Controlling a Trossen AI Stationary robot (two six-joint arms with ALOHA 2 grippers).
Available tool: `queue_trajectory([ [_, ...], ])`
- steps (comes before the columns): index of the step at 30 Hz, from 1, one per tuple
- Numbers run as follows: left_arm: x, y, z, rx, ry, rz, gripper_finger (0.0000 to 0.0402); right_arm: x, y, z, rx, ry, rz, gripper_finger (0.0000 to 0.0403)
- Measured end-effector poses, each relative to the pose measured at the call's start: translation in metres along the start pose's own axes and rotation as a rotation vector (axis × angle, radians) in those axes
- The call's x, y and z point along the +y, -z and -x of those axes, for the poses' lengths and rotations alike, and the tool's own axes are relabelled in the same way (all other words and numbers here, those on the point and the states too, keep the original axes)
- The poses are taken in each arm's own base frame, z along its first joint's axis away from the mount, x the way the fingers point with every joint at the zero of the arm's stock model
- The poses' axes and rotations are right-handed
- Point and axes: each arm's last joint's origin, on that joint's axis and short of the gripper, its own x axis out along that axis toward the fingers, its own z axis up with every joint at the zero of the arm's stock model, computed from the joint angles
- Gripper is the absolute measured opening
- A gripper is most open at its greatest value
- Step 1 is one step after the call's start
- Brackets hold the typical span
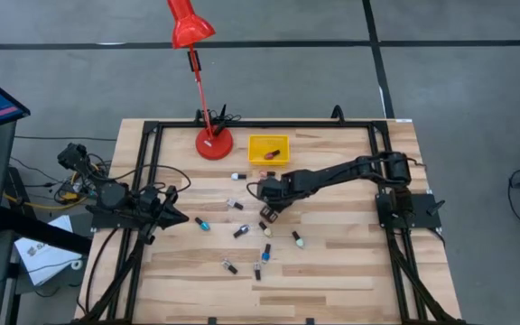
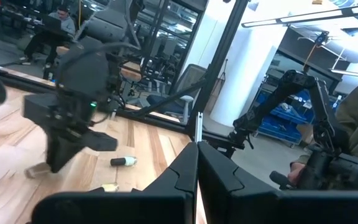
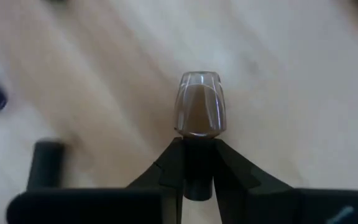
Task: Pick & Place Nail Polish
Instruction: Put the brown nail polish bottle into the yellow bin
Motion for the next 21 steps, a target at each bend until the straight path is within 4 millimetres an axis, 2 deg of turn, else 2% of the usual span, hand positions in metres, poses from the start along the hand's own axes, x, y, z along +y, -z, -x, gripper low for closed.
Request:
queue_trajectory([
  [3,0.0,0.0,0.0,-0.003,0.001,0.002,0.0002,-0.001,-0.006,0.012,-0.027,-0.042,0.01,0.0048],
  [7,0.0,0.0,0.0,-0.004,0.002,0.002,0.0002,-0.002,-0.014,0.038,-0.076,-0.157,0.052,0.0049],
  [14,0.0,-0.001,0.0,-0.011,0.004,0.006,0.0002,-0.027,-0.04,0.123,-0.32,-0.411,0.078,0.005],
  [21,0.0,-0.001,0.0,-0.012,0.004,0.006,0.0002,-0.055,-0.048,0.201,-0.565,-0.676,0.125,0.0051],
])
